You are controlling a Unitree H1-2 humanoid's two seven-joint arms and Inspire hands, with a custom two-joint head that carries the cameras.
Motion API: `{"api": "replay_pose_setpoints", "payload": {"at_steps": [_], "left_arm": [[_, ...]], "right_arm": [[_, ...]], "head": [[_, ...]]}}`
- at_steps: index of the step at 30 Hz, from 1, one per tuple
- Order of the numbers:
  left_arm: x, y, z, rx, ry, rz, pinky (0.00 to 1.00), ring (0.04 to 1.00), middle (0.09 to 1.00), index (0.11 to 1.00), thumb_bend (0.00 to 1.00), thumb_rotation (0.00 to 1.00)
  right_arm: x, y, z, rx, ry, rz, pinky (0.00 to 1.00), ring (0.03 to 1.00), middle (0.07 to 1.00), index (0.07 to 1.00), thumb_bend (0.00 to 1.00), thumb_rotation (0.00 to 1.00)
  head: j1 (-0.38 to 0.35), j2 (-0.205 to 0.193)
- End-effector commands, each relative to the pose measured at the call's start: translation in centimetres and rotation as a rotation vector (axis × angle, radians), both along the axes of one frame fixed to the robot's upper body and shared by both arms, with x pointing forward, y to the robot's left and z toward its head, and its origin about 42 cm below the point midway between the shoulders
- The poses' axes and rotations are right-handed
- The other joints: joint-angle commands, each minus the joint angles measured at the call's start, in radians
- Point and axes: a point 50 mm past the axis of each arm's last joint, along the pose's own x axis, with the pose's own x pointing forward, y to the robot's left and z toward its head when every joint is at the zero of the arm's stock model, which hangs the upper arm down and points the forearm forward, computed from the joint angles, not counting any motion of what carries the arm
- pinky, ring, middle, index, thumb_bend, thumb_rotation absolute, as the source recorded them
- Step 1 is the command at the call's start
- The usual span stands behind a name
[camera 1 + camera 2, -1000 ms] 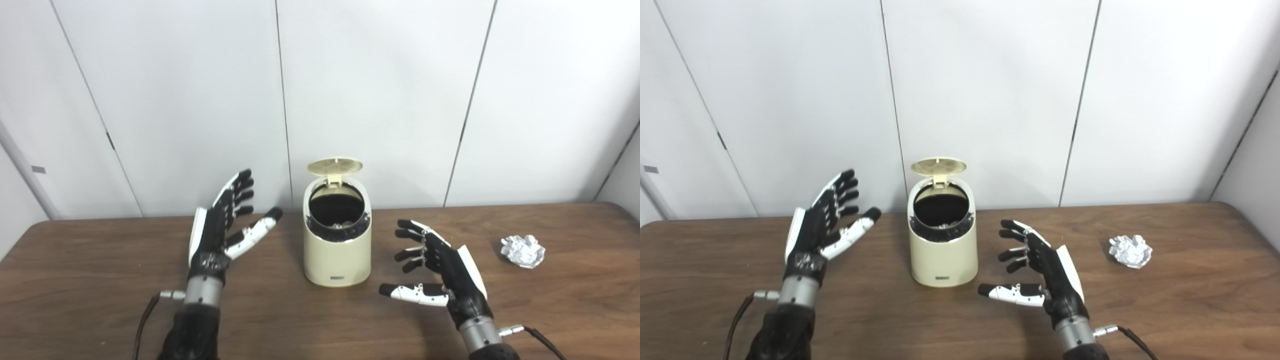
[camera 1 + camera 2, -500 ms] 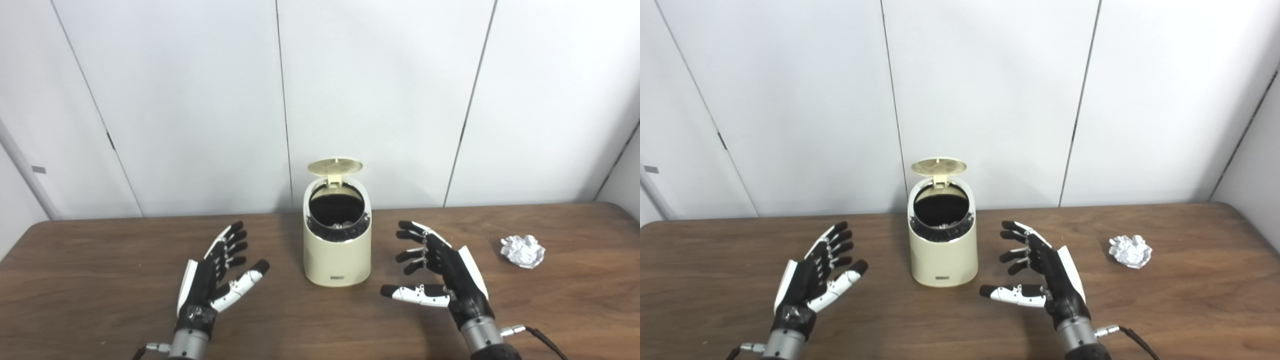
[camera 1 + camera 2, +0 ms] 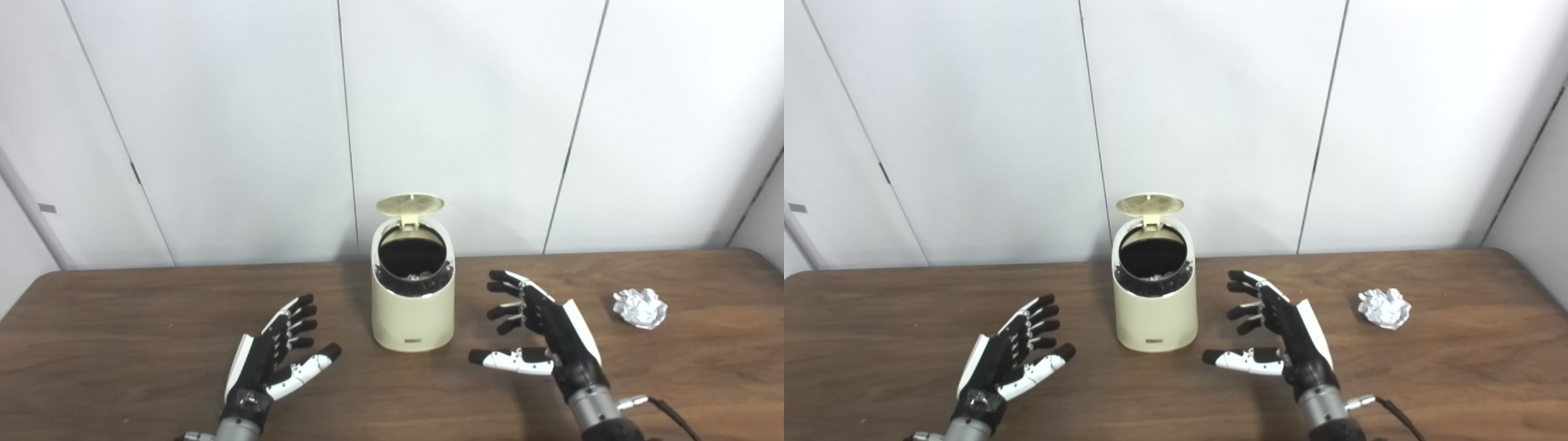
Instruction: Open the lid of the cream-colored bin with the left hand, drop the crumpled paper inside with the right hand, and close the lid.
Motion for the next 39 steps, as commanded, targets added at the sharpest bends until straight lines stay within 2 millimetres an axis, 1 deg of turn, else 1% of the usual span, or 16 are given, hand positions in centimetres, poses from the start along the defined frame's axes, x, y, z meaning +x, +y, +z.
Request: {"api": "replay_pose_setpoints", "payload": {"at_steps": [1, 3, 5, 10, 11, 12, 13, 14, 16, 21, 24, 27, 31, 36, 37, 39], "left_arm": [[0.8, -0.1, 1.6, -0.003, -0.072, -0.011, 0.75, 0.817, 0.855, 0.901, 0.8, 0.34], [0.9, 0.0, 1.7, 0.0, -0.075, -0.011, 0.76, 0.82, 0.855, 0.901, 0.8, 0.34], [1.0, 0.2, 1.8, 0.006, -0.078, -0.009, 0.74, 0.818, 0.853, 0.899, 0.79, 0.33], [1.0, 0.2, 1.8, 0.008, -0.079, -0.009, 0.73, 0.817, 0.853, 0.898, 0.79, 0.33], [1.1, 0.5, 1.8, 0.008, -0.077, -0.01, 0.73, 0.817, 0.853, 0.898, 0.79, 0.33], [1.1, 0.7, 1.8, 0.009, -0.074, -0.01, 0.74, 0.82, 0.856, 0.904, 0.76, 0.3], [1.2, 0.9, 1.8, 0.01, -0.072, -0.011, 0.74, 0.821, 0.859, 0.907, 0.75, 0.29], [1.2, 1.0, 1.8, 0.012, -0.072, -0.011, 0.74, 0.823, 0.861, 0.91, 0.74, 0.28], [1.3, 1.3, 1.8, 0.02, -0.072, -0.01, 0.74, 0.823, 0.864, 0.915, 0.73, 0.27], [1.4, 1.7, 1.9, 0.03, -0.067, -0.012, 0.77, 0.831, 0.868, 0.92, 0.7, 0.24], [1.5, 1.9, 1.9, 0.026, -0.063, -0.015, 0.76, 0.836, 0.873, 0.923, 0.69, 0.23], [1.5, 1.9, 2.0, 0.019, -0.066, -0.016, 0.75, 0.845, 0.878, 0.927, 0.67, 0.19], [1.5, 2.0, 2.2, 0.037, -0.079, -0.02, 0.76, 0.838, 0.877, 0.927, 0.63, 0.16], [1.5, 2.0, 2.3, 0.035, -0.081, -0.025, 0.76, 0.839, 0.878, 0.929, 0.62, 0.13], [1.5, 2.0, 2.3, 0.034, -0.081, -0.025, 0.76, 0.84, 0.879, 0.93, 0.62, 0.13], [1.5, 2.0, 2.4, 0.035, -0.084, -0.025, 0.76, 0.84, 0.878, 0.93, 0.61, 0.12]], "right_arm": [[1.3, -1.5, 4.3, -0.159, -0.05, -0.008, 0.47, 0.637, 0.806, 0.798, 0.78, 0.09], [1.8, -2.5, 5.8, -0.274, -0.008, -0.012, 0.47, 0.659, 0.832, 0.794, 0.78, 0.11], [2.2, -3.6, 7.1, -0.376, 0.021, -0.011, 0.52, 0.693, 0.844, 0.788, 0.79, 0.1], [2.3, -3.9, 7.5, -0.412, 0.043, -0.013, 0.54, 0.702, 0.844, 0.784, 0.8, 0.1], [3.3, -5.7, 8.8, -0.501, 0.041, -0.015, 0.54, 0.702, 0.844, 0.784, 0.8, 0.1], [4.2, -7.3, 10.0, -0.578, 0.053, -0.024, 0.57, 0.723, 0.825, 0.773, 0.84, 0.08], [4.9, -8.8, 11.2, -0.648, 0.061, -0.033, 0.6, 0.744, 0.823, 0.772, 0.85, 0.08], [5.5, -9.9, 12.1, -0.703, 0.067, -0.037, 0.62, 0.761, 0.821, 0.767, 0.86, 0.07], [6.0, -10.9, 13.4, -0.772, 0.078, -0.039, 0.65, 0.783, 0.823, 0.758, 0.87, 0.06], [6.3, -11.9, 15.8, -0.867, 0.122, -0.06, 0.62, 0.764, 0.818, 0.763, 0.89, 0.0], [6.5, -12.3, 16.9, -0.924, 0.172, -0.077, 0.61, 0.763, 0.819, 0.778, 0.88, 0.0], [6.9, -12.9, 17.9, -0.969, 0.222, -0.094, 0.61, 0.759, 0.824, 0.787, 0.86, 0.0], [7.1, -13.5, 18.7, -0.996, 0.253, -0.126, 0.62, 0.773, 0.836, 0.795, 0.85, 0.0], [7.6, -14.5, 19.3, -1.004, 0.281, -0.17, 0.67, 0.81, 0.876, 0.8, 0.84, 0.01], [7.8, -14.8, 19.4, -1.005, 0.289, -0.181, 0.66, 0.807, 0.88, 0.803, 0.84, 0.02], [8.0, -15.2, 19.4, -1.008, 0.304, -0.196, 0.59, 0.76, 0.88, 0.806, 0.84, 0.03]], "head": [[-0.007, -0.001], [-0.027, -0.008], [-0.036, -0.011], [-0.045, -0.013], [-0.107, -0.025], [-0.125, -0.028], [-0.14, -0.031], [-0.15, -0.033], [-0.177, -0.044], [-0.207, -0.054], [-0.23, -0.057], [-0.246, -0.061], [-0.259, -0.063], [-0.266, -0.064], [-0.266, -0.064], [-0.266, -0.063]]}}
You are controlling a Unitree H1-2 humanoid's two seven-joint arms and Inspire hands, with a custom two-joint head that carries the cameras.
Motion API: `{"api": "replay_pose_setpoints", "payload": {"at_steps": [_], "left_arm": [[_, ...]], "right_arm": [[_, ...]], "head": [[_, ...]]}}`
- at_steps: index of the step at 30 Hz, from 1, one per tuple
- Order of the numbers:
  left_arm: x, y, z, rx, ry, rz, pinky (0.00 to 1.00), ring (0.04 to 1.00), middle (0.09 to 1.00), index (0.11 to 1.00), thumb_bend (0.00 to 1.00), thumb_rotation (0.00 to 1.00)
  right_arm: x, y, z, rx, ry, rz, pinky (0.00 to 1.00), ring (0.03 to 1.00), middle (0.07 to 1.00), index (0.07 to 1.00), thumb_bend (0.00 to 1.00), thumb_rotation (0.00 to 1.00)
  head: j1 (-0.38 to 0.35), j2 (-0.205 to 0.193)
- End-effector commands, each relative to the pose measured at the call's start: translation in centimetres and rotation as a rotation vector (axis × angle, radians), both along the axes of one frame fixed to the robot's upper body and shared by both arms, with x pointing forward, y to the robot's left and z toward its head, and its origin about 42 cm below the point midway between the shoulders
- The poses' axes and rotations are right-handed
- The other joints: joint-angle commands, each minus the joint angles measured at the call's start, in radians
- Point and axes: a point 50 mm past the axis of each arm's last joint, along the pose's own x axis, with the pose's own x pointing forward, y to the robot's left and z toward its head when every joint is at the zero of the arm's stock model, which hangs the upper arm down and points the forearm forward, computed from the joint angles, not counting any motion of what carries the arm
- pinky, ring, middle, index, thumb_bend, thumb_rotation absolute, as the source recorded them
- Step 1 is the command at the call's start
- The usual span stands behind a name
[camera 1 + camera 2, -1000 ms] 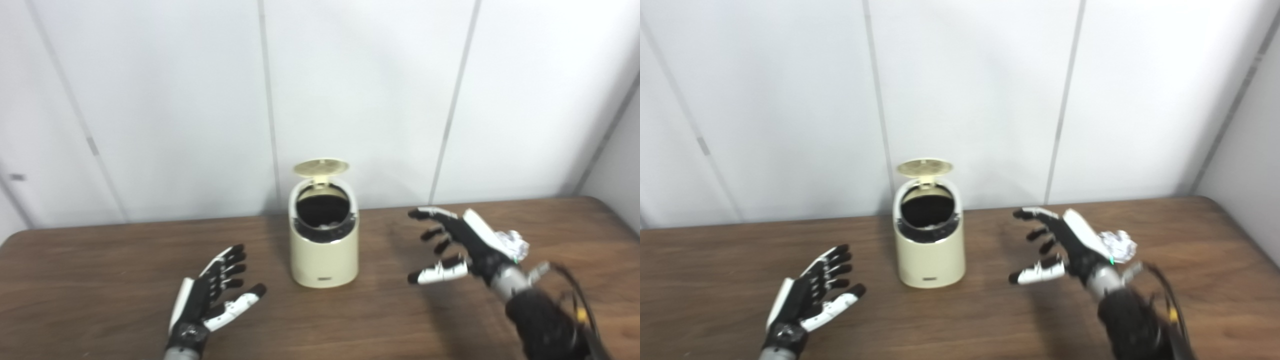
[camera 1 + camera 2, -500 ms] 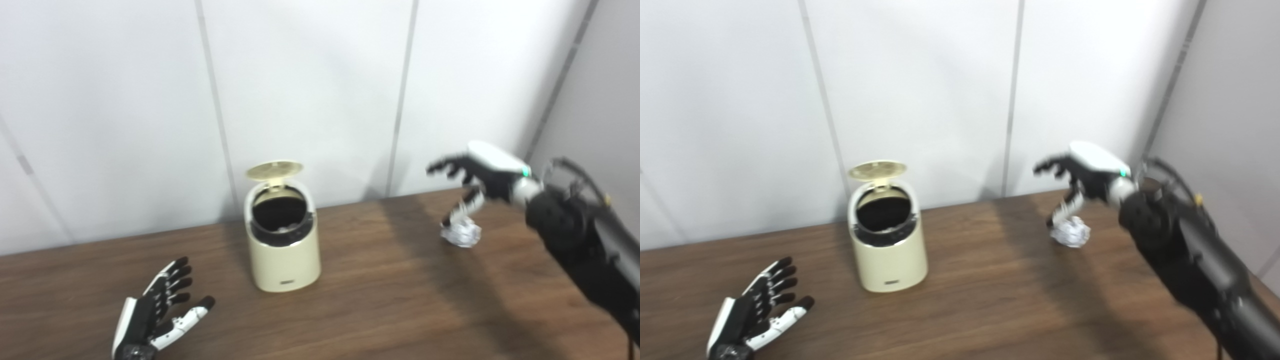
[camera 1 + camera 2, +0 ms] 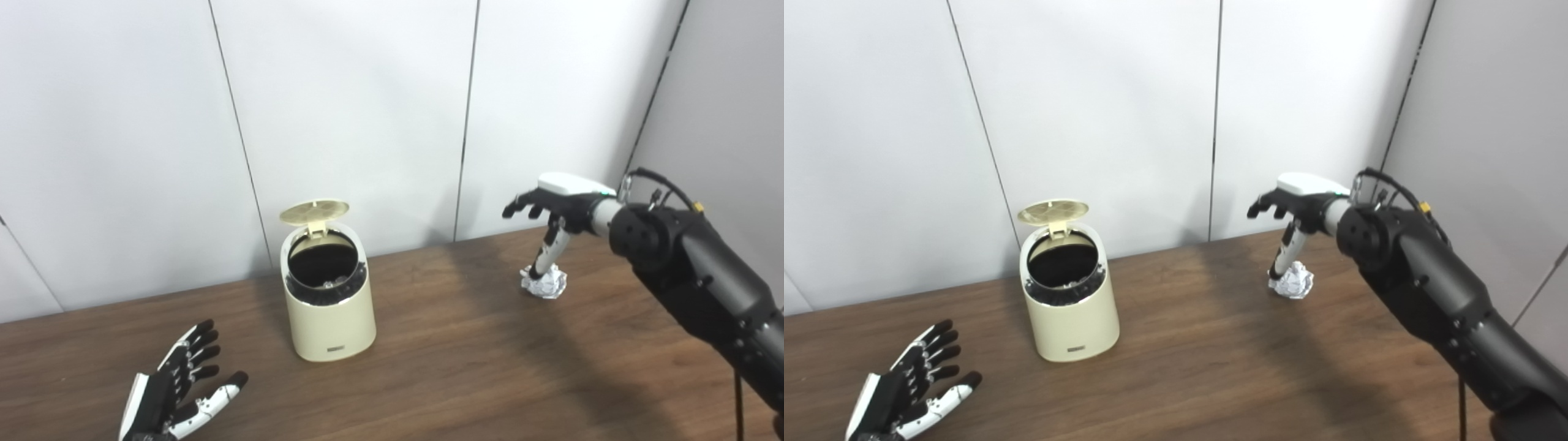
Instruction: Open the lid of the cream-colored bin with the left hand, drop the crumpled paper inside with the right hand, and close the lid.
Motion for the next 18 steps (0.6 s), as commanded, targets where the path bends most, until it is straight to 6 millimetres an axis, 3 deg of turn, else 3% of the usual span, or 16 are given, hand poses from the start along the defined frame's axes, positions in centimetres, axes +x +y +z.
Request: {"api": "replay_pose_setpoints", "payload": {"at_steps": [1, 3, 5, 8, 18], "left_arm": [[0.81, -0.02, 2.3, 0.003, -0.098, -0.01, 0.76, 0.837, 0.876, 0.927, 0.61, 0.13], [0.83, 0.06, 2.34, 0.006, -0.1, -0.009, 0.76, 0.835, 0.873, 0.924, 0.62, 0.12], [0.85, 0.11, 2.35, 0.004, -0.099, -0.008, 0.77, 0.835, 0.872, 0.924, 0.62, 0.12], [0.87, 0.11, 2.33, 0.006, -0.099, -0.008, 0.76, 0.834, 0.873, 0.925, 0.62, 0.11], [0.84, 0.13, 2.39, 0.005, -0.101, -0.01, 0.75, 0.83, 0.872, 0.924, 0.62, 0.13]], "right_arm": [[0.04, -1.25, 3.22, -0.038, -0.073, -0.038, 0.6, 0.778, 0.879, 0.809, 0.83, 0.03], [0.16, -1.61, 3.22, -0.035, -0.073, -0.05, 0.68, 0.813, 0.885, 0.803, 0.82, 0.04], [0.23, -1.8, 3.25, -0.032, -0.074, -0.056, 0.69, 0.816, 0.887, 0.801, 0.83, 0.05], [0.36, -1.9, 3.22, -0.036, -0.075, -0.056, 0.64, 0.782, 0.879, 0.802, 0.82, 0.05], [0.32, -1.78, 3.35, -0.041, -0.053, -0.062, 0.66, 0.831, 0.902, 0.82, 0.82, 0.06]], "head": [[0.0, 0.001], [-0.002, 0.002], [-0.003, 0.003], [-0.003, 0.004], [-0.003, 0.007]]}}
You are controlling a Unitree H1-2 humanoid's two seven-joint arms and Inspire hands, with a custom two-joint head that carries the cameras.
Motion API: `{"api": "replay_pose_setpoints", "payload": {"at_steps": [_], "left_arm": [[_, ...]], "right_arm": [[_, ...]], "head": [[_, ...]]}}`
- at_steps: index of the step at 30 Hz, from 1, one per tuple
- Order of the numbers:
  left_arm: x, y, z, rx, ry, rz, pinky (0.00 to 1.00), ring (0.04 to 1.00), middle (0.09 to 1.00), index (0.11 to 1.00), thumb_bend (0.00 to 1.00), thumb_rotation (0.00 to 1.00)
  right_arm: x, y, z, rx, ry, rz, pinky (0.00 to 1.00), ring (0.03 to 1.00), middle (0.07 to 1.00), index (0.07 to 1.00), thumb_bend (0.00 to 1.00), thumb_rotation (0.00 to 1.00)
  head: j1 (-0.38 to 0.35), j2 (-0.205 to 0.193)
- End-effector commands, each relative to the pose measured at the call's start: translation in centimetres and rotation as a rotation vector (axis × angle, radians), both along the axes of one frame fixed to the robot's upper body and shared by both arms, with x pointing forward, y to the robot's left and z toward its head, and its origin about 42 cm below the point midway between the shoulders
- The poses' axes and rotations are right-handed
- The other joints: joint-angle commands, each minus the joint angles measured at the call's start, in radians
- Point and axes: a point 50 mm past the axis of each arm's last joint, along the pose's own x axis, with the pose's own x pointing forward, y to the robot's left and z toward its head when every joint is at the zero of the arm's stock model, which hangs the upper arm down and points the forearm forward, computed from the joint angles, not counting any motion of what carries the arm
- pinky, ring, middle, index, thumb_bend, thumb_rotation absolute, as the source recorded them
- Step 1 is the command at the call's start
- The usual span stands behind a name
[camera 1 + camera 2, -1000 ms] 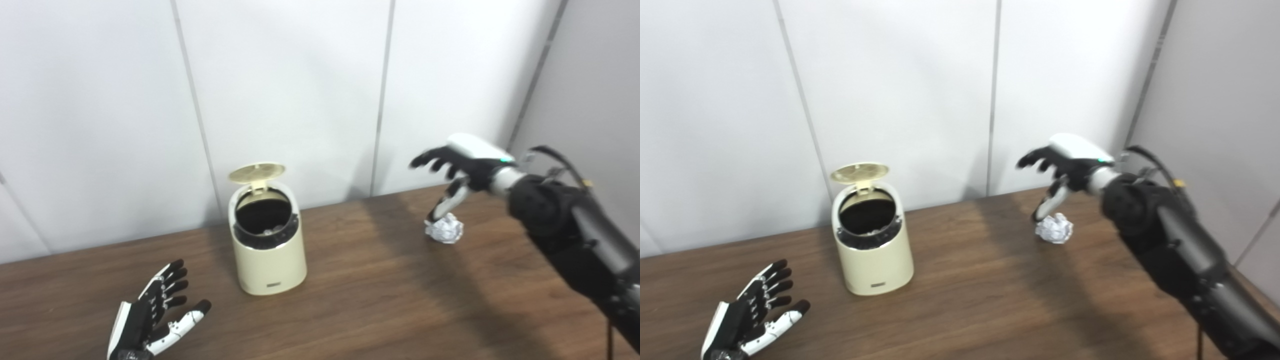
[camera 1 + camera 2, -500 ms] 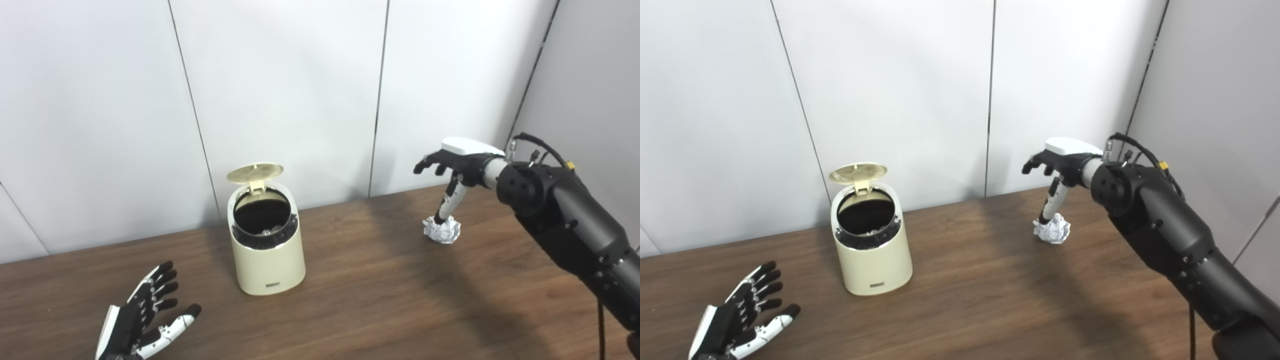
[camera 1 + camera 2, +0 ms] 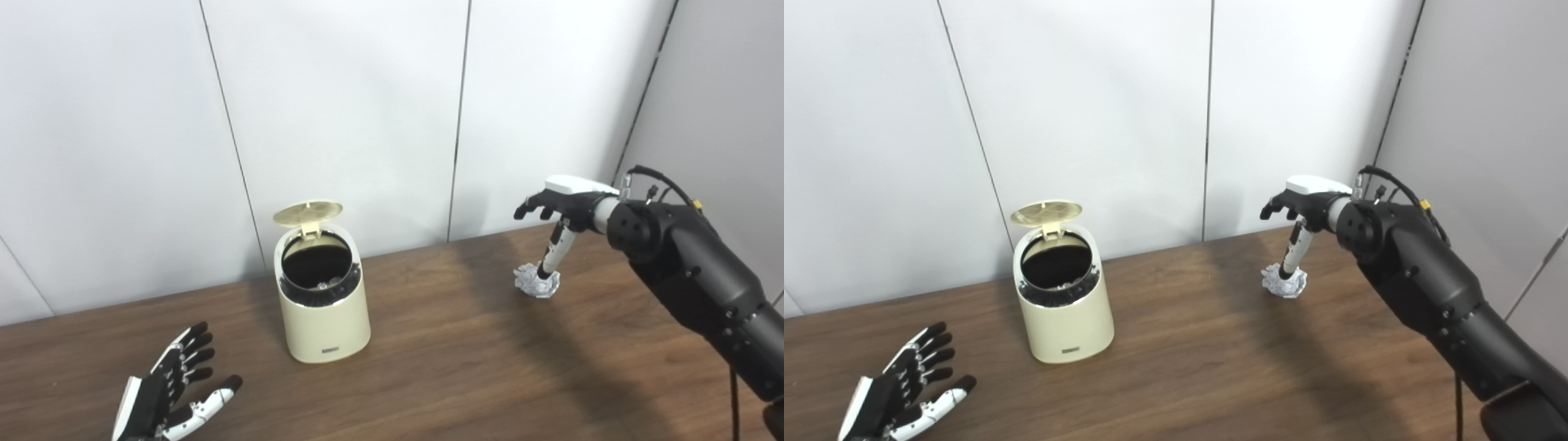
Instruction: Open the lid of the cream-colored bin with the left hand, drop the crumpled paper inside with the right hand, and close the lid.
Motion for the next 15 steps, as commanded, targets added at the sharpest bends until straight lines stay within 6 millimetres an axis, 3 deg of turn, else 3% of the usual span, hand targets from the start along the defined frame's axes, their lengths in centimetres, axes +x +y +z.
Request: {"api": "replay_pose_setpoints", "payload": {"at_steps": [1, 5, 10, 15], "left_arm": [[0.8, 0.0, 2.4, 0.006, -0.1, -0.013, 0.74, 0.829, 0.871, 0.924, 0.62, 0.14], [0.8, 0.0, 2.4, -0.001, -0.095, -0.013, 0.75, 0.833, 0.871, 0.923, 0.62, 0.12], [0.7, 0.0, 2.4, 0.002, -0.095, -0.015, 0.78, 0.838, 0.876, 0.927, 0.61, 0.1], [0.6, 0.0, 2.4, 0.002, -0.094, -0.015, 0.76, 0.834, 0.873, 0.925, 0.62, 0.12]], "right_arm": [[0.0, -0.8, 4.0, -0.037, -0.108, -0.021, 0.64, 0.802, 0.897, 0.82, 0.83, 0.06], [-0.1, -0.5, 4.0, -0.015, -0.137, -0.012, 0.57, 0.748, 0.889, 0.82, 0.83, 0.06], [-0.3, -0.1, 3.9, -0.037, -0.151, 0.009, 0.72, 0.887, 0.918, 0.83, 0.85, 0.11], [-0.7, 0.5, 3.6, -0.081, -0.149, 0.025, 0.7, 0.863, 0.898, 0.825, 0.84, 0.1]], "head": [[-0.001, 0.001], [0.002, 0.004], [0.005, 0.008], [0.001, 0.012]]}}
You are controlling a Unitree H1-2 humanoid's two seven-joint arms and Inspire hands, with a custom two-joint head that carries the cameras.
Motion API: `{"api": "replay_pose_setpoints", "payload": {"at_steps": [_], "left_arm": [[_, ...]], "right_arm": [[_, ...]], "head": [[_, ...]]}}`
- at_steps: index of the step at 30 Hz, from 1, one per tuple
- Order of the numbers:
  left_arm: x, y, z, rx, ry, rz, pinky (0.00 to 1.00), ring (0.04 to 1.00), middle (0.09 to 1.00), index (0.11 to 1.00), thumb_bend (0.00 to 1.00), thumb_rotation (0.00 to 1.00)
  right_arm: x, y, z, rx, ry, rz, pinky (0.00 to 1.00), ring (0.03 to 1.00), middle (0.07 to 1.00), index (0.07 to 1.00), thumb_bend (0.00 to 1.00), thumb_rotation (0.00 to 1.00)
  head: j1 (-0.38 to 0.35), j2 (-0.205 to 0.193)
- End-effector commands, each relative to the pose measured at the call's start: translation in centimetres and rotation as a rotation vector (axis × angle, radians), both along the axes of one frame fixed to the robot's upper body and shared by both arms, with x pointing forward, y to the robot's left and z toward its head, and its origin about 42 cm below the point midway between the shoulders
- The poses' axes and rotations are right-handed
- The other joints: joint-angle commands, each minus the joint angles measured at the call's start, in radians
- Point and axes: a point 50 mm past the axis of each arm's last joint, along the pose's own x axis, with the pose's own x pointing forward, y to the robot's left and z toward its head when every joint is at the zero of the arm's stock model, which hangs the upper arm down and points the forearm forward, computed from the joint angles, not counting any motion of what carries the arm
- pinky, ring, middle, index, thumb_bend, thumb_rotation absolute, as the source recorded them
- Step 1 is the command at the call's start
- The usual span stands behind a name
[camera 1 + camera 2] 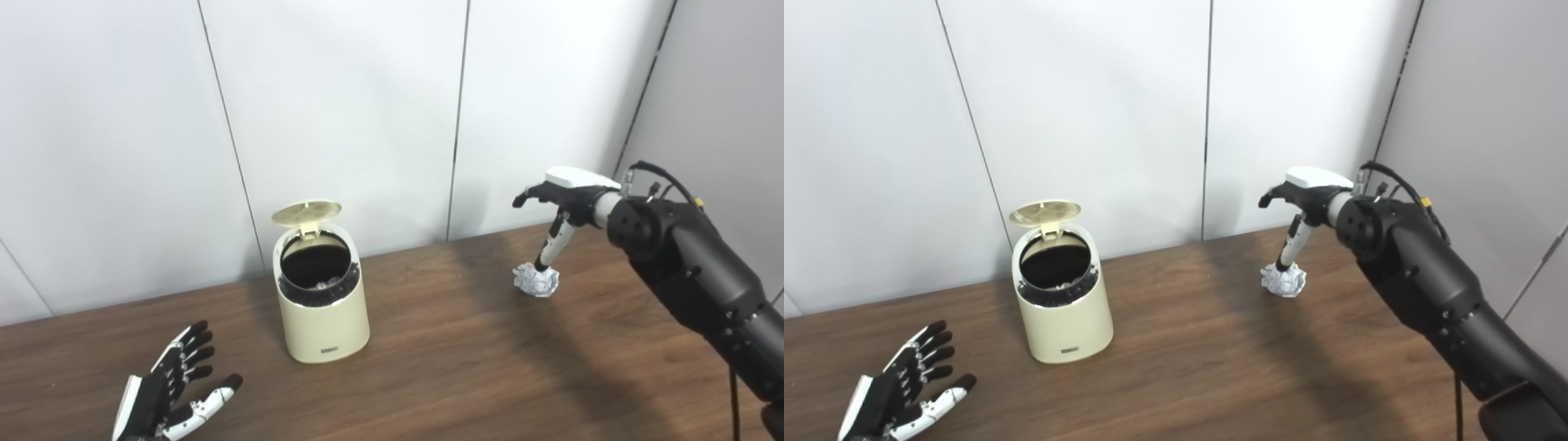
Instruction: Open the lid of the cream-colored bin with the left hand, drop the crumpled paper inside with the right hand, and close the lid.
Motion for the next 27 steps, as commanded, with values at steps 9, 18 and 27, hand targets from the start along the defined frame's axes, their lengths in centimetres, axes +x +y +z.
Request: {"api": "replay_pose_setpoints", "payload": {"at_steps": [9, 18, 27], "left_arm": [[0.7, 0.1, 2.1, 0.003, -0.09, -0.012, 0.77, 0.829, 0.87, 0.924, 0.62, 0.13], [0.6, 0.1, 2.1, -0.001, -0.081, -0.016, 0.76, 0.836, 0.878, 0.928, 0.62, 0.13], [0.7, 0.2, 2.2, 0.003, -0.088, -0.013, 0.77, 0.839, 0.879, 0.931, 0.62, 0.12]], "right_arm": [[-0.1, -1.0, 3.1, -0.075, -0.076, -0.006, 0.72, 0.882, 0.897, 0.827, 0.85, 0.11], [-0.1, -1.1, 3.2, -0.026, -0.04, 0.004, 0.7, 0.861, 0.895, 0.827, 0.84, 0.08], [1.0, -2.1, 2.7, -0.002, 0.017, -0.012, 0.74, 0.886, 0.921, 0.839, 0.84, 0.08]], "head": [[0.001, 0.004], [0.003, 0.01], [0.005, 0.012]]}}
